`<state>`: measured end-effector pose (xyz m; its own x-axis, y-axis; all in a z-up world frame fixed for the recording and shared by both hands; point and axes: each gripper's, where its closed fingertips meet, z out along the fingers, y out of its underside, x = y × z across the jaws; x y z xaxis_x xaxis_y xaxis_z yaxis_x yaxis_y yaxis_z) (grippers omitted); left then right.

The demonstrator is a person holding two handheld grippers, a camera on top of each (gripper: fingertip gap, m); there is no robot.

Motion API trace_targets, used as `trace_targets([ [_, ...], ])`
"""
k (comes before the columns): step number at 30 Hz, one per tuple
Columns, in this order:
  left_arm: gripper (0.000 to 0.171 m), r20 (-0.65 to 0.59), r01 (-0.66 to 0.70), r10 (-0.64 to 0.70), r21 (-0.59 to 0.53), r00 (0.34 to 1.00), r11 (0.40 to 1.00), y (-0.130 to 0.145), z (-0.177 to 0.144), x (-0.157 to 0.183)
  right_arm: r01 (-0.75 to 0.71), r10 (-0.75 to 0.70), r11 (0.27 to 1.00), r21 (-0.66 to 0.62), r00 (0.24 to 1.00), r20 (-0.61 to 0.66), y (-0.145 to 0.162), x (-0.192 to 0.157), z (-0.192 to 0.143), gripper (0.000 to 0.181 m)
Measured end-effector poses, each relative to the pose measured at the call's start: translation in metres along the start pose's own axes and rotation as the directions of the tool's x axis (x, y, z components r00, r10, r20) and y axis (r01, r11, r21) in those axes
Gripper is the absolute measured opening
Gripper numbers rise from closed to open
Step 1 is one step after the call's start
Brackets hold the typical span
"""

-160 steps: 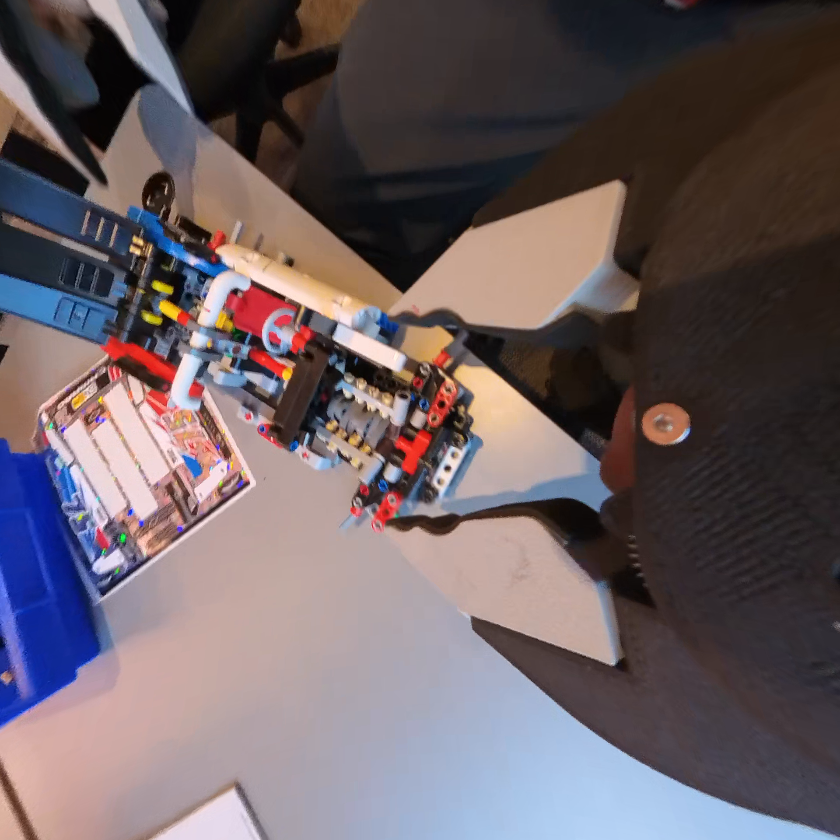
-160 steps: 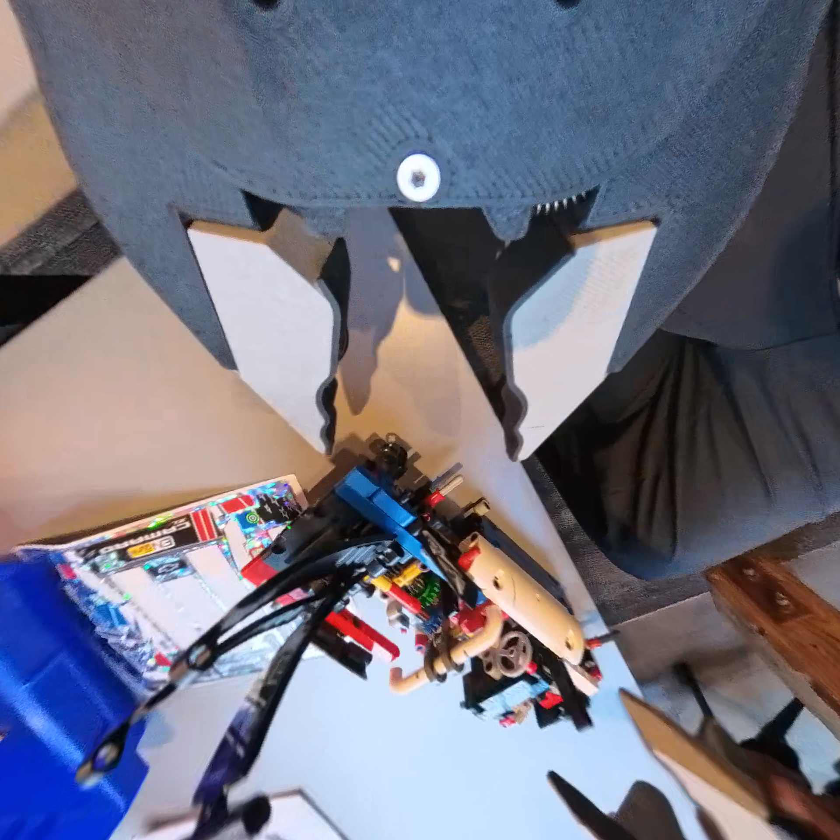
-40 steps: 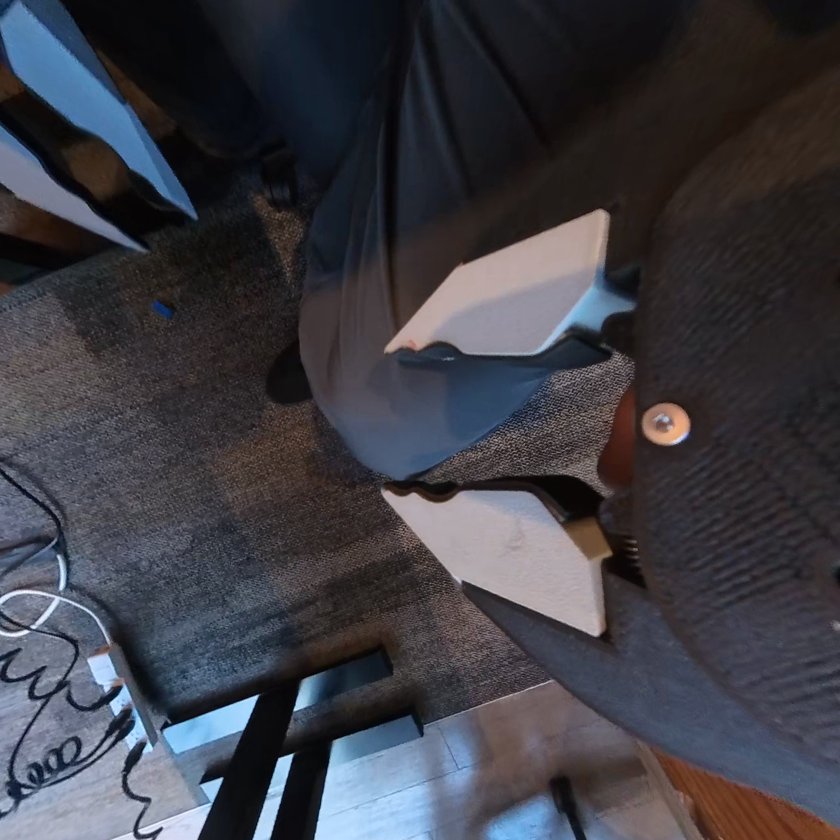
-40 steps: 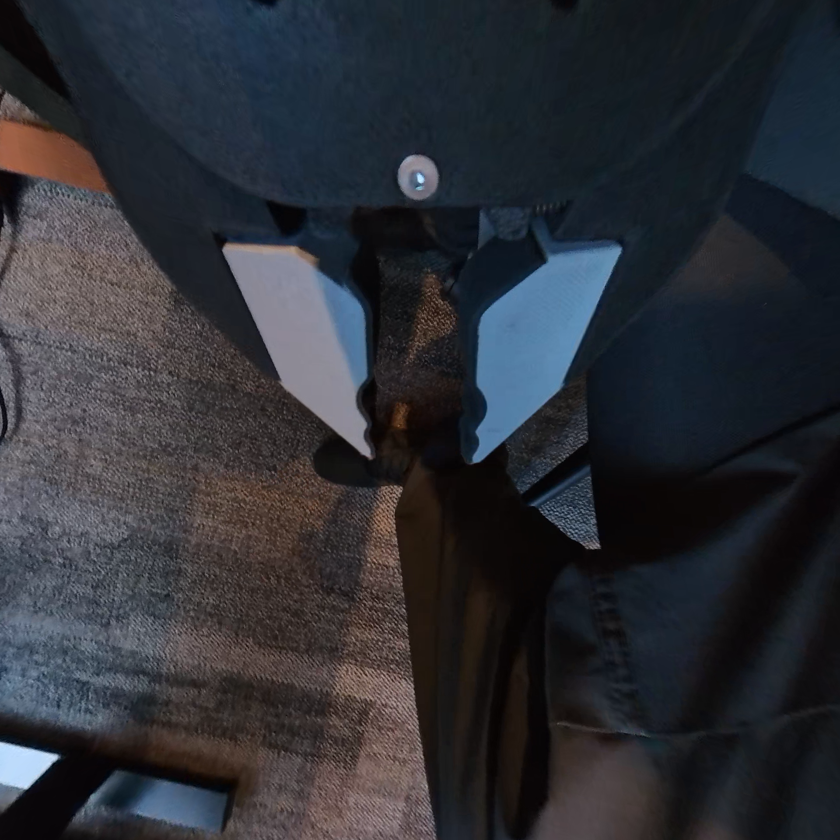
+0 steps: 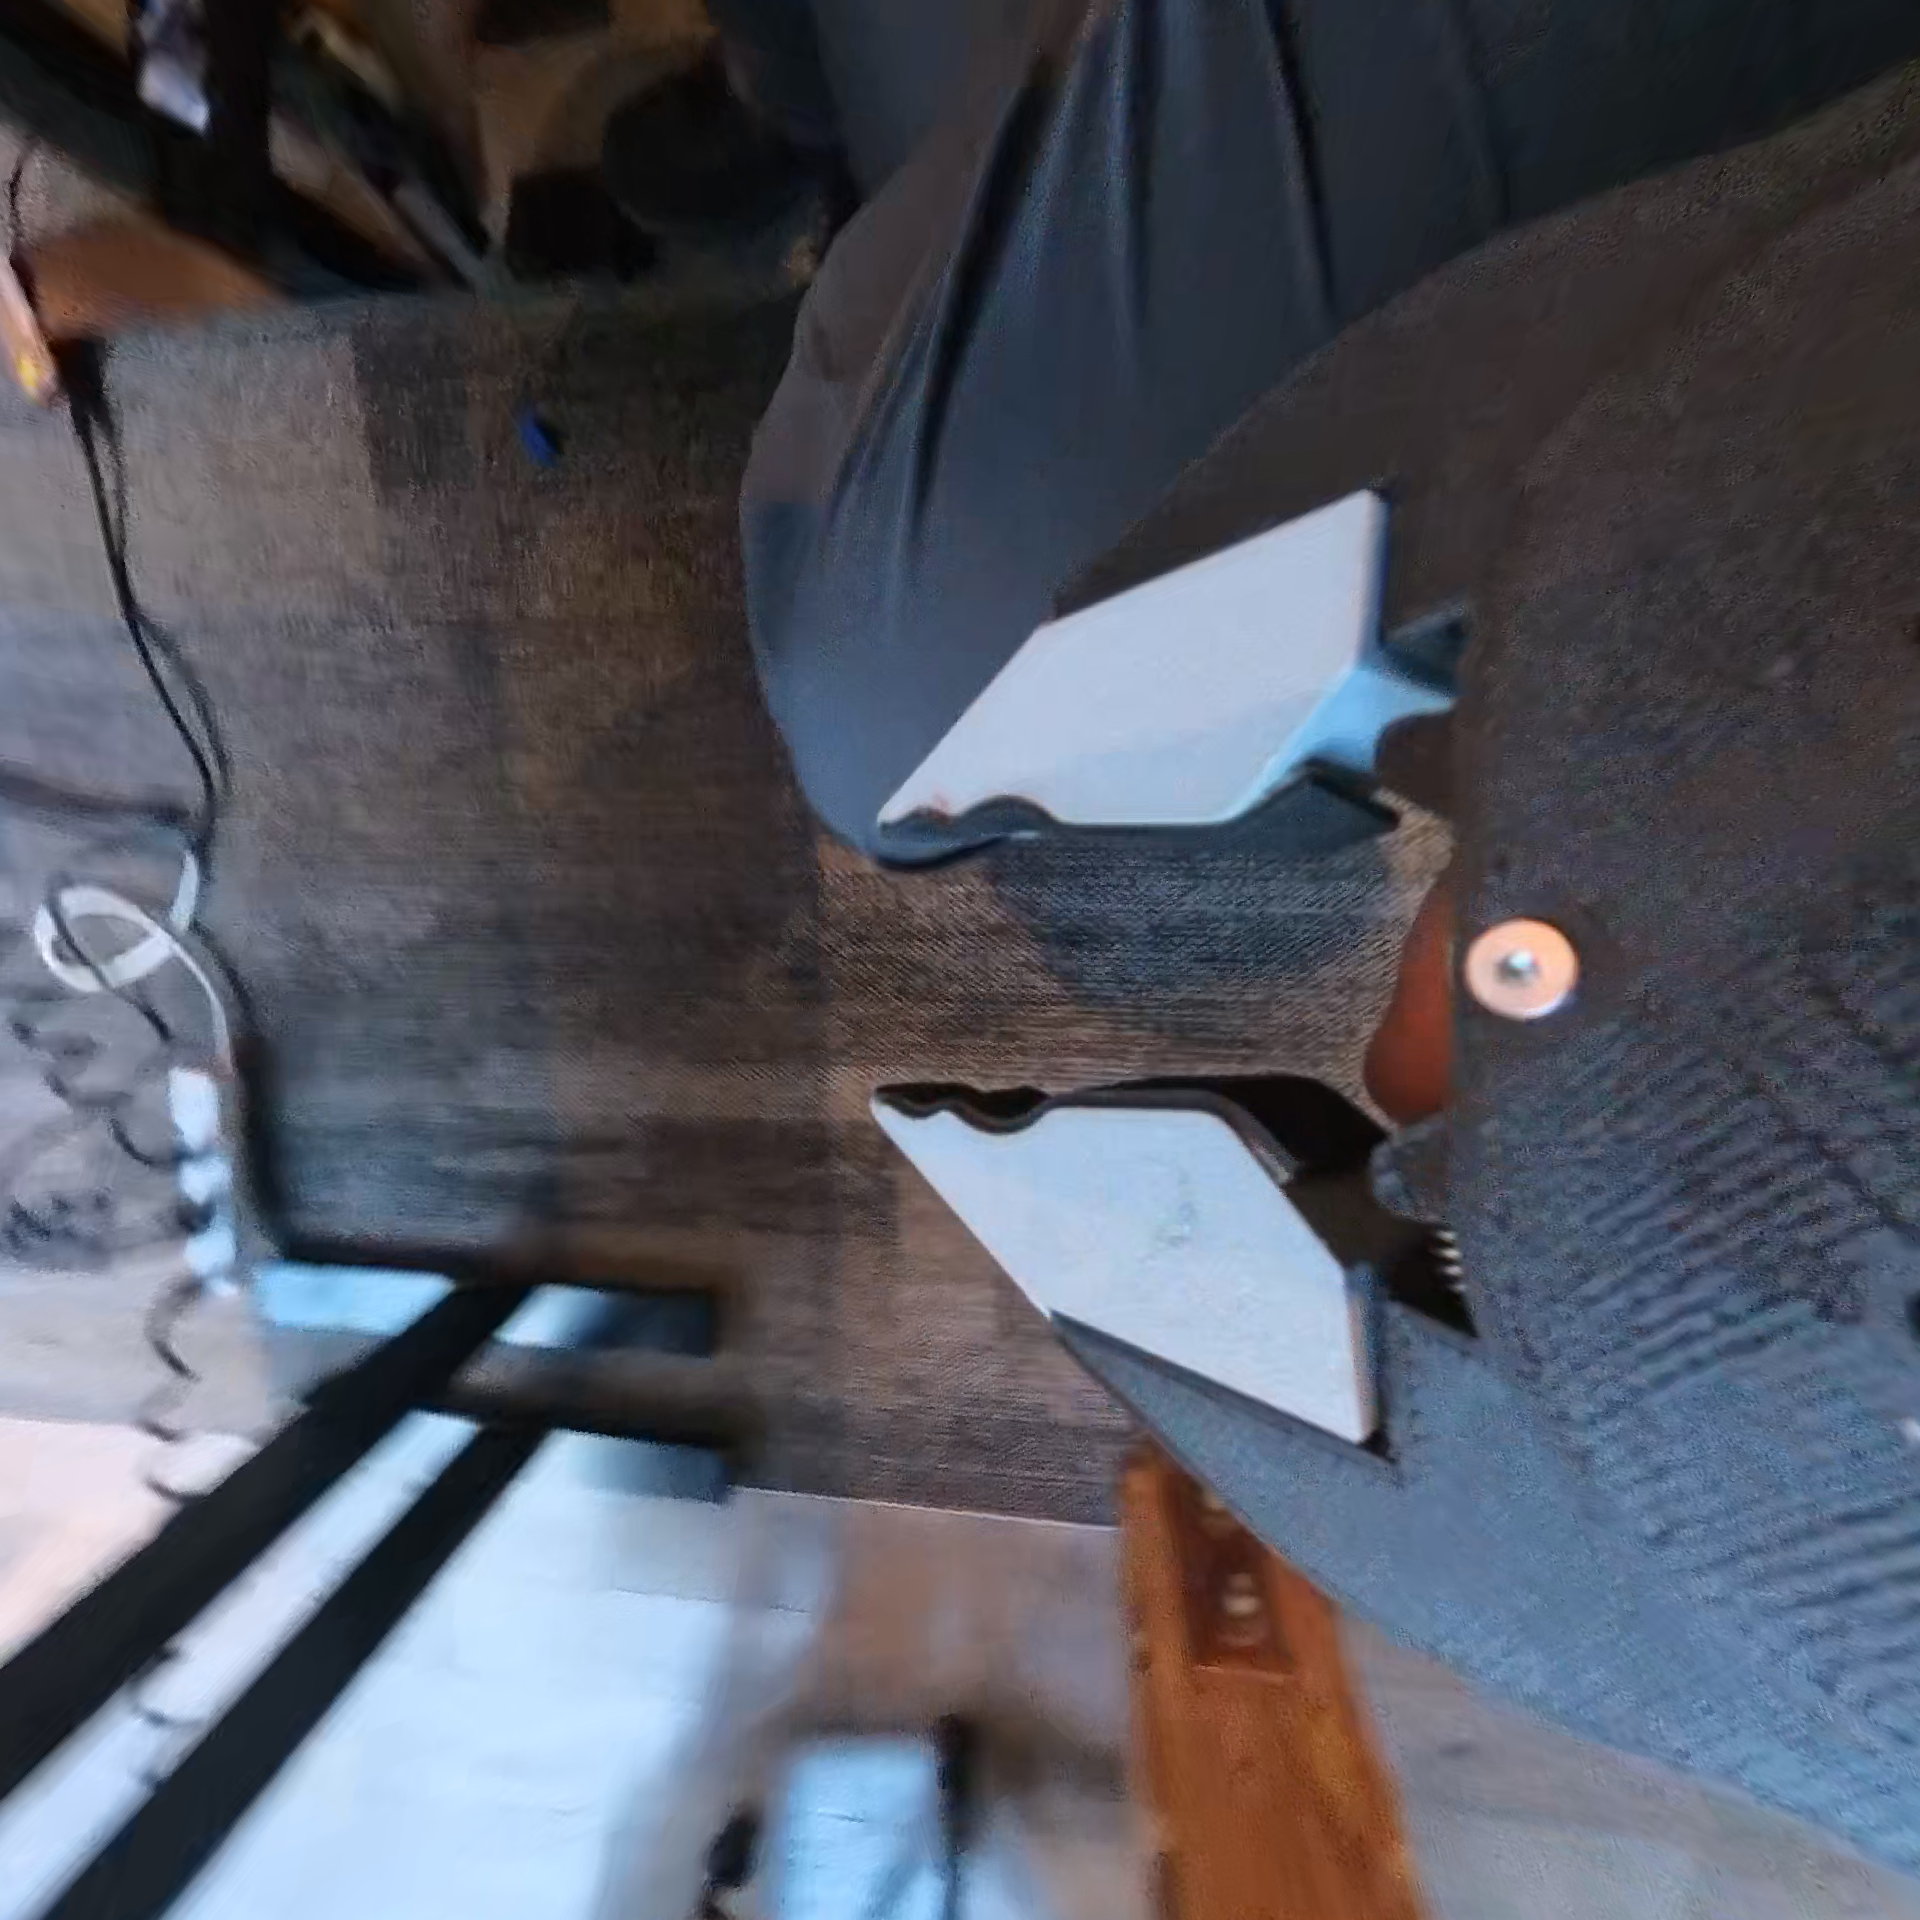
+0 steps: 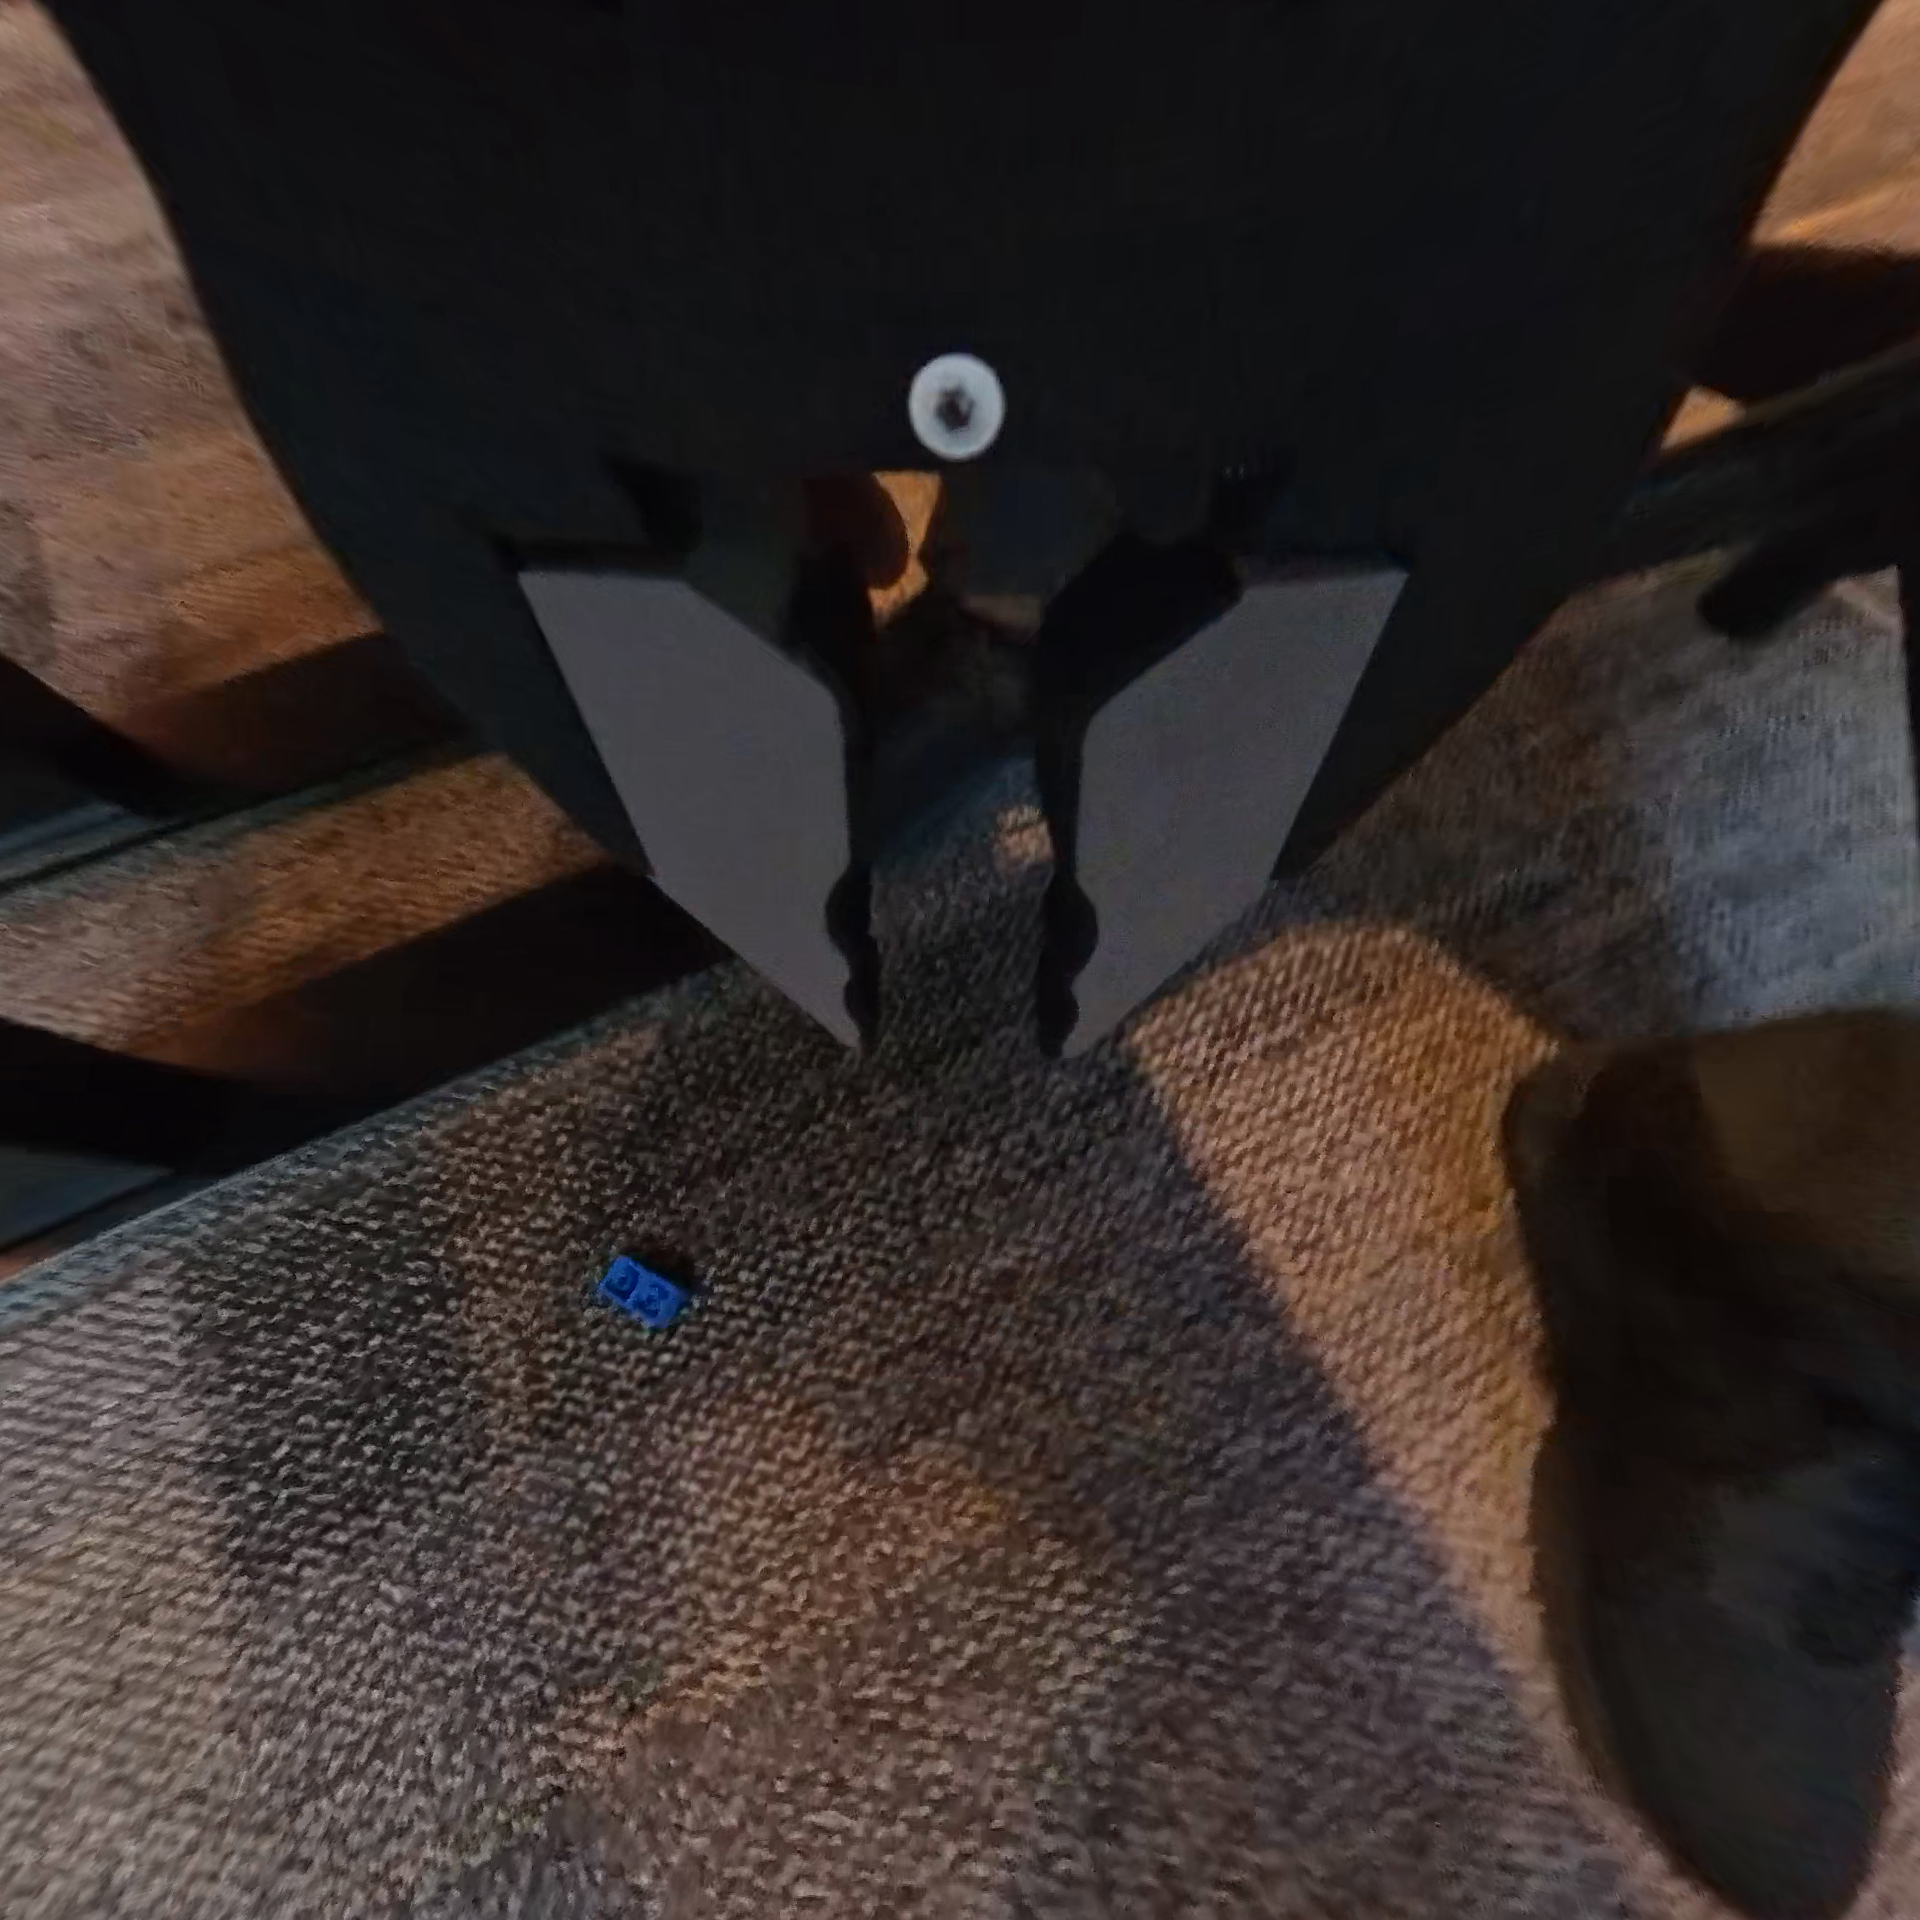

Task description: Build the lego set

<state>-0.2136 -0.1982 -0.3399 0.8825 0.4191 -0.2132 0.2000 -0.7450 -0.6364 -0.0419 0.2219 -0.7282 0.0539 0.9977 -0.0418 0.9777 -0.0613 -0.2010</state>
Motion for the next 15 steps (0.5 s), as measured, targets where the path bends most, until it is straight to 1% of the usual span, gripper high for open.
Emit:
trace_targets([
  [2,0.038,0.093,0.123,-0.118,-0.049,0.989,0.991,0.034,-0.005,-0.034,-0.049,0.048,0.999,-0.021,0.999,-0.005,-0.011,0.025,0.04,0.034],
  [3,0.036,0.114,0.184,-0.173,-0.094,0.978,0.979,0.054,-0.006,-0.042,-0.06,0.06,0.997,-0.04,0.998,-0.007,-0.014,0.037,0.059,0.036],
  [5,0.036,0.102,0.279,-0.265,-0.166,0.959,0.946,0.084,-0.006,-0.043,-0.098,0.097,0.99,-0.101,0.995,-0.021,-0.012,0.062,0.096,0.035],
  [8,0.036,0.134,0.39,-0.369,-0.198,0.92,0.899,0.111,-0.008,-0.053,-0.194,0.189,0.968,-0.162,0.981,-0.047,-0.004,0.096,0.144,0.037],
  [10,0.035,0.169,0.451,-0.422,-0.207,0.891,0.868,0.129,-0.011,-0.063,-0.238,0.23,0.956,-0.171,0.971,-0.062,-0.003,0.111,0.169,0.039],
  [12,0.034,0.199,0.509,-0.473,-0.213,0.858,0.834,0.146,-0.011,-0.071,-0.263,0.253,0.95,-0.17,0.964,-0.076,-0.005,0.122,0.187,0.041],
  [15,0.033,0.191,0.594,-0.563,-0.229,0.804,0.771,0.165,-0.005,-0.073,-0.29,0.275,0.94,-0.181,0.956,-0.104,-0.009,0.135,0.206,0.043],
])
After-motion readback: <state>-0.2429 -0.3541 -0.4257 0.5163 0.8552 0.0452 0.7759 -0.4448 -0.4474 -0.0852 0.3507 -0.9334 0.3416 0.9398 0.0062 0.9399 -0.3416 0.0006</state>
